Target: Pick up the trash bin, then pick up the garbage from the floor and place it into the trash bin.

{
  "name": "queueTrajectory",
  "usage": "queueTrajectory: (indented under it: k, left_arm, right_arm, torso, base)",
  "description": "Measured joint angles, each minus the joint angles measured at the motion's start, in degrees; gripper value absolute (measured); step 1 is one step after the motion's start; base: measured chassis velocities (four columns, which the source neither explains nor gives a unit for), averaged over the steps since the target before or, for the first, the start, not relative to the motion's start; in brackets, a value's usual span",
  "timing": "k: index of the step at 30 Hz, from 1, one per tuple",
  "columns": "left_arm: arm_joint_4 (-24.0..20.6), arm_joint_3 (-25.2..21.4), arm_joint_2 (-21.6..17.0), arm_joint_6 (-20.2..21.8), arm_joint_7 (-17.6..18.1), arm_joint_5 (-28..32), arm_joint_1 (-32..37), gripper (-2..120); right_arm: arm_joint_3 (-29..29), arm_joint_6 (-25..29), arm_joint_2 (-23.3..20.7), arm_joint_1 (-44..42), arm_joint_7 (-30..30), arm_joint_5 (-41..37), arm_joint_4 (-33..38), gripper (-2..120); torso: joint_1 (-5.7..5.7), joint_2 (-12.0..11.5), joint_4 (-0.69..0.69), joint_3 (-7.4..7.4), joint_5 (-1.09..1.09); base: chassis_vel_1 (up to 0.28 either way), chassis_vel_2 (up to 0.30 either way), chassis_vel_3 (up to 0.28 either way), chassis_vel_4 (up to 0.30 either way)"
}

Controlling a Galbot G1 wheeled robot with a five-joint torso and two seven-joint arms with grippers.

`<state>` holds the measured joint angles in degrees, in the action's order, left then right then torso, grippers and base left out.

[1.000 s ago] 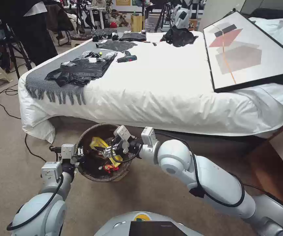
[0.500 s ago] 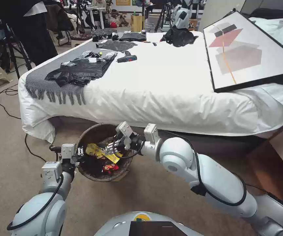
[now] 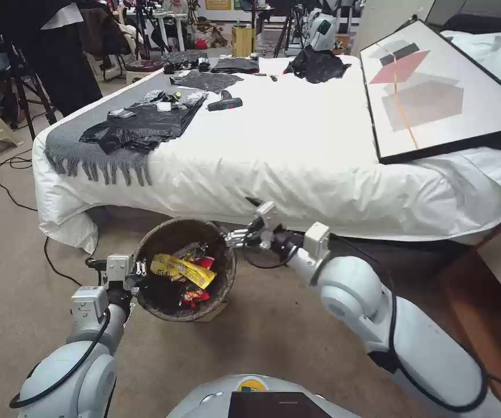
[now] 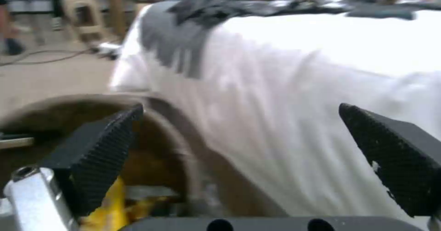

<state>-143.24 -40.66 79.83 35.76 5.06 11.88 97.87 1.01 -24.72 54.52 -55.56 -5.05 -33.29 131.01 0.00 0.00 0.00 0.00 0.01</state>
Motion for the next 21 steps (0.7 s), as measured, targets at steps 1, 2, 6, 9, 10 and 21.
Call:
queueTrajectory:
  k: [1,2,6,9,10,21]
  left_arm:
    - [0.0,-0.1,-0.1,0.0,0.0,0.1,0.1,2]
    - [0.0,-0.3,-0.2,0.0,0.0,0.1,0.2,2]
    - [0.0,-0.5,-0.4,0.0,0.0,0.2,0.4,2]
    - [0.0,-0.5,-0.4,0.0,0.0,0.2,0.5,2]
    - [0.0,-0.4,-0.5,-0.1,0.0,0.2,0.5,2]
    - [0.0,-0.2,-0.6,-0.1,-0.1,0.2,0.6,2]
  right_arm:
    - [2.2,1.1,0.2,-2.2,0.2,1.3,0.3,100]
    - [4.9,2.3,0.5,-5.3,0.9,2.7,0.9,100]
    - [11.3,5.4,2.1,-14.8,1.7,5.4,2.7,100]
    - [13.9,7.2,3.3,-19.4,1.8,6.7,3.7,100]
    - [16.0,8.7,4.8,-22.9,1.7,8.3,4.5,100]
    - [27.2,19.2,17.7,-37.9,1.6,23.5,5.2,100]
  torso:
    - [0.00,0.0,0.02,0.00,0.00]
    - [0.00,0.0,0.01,0.00,0.00]
    - [0.00,0.0,-0.01,0.00,0.00]
    - [0.00,0.0,-0.02,0.00,0.00]
    - [0.00,0.0,-0.01,0.00,0.00]
    - [0.00,0.0,0.00,0.00,-0.01]
  base:
    - [0.000,0.000,0.000,0.000]
    - [0.000,0.000,0.000,0.000]
    - [0.000,0.000,0.000,0.000]
    - [0.000,0.000,0.000,0.000]
    - [0.000,0.000,0.000,0.000]
    - [0.000,0.000,0.000,0.000]
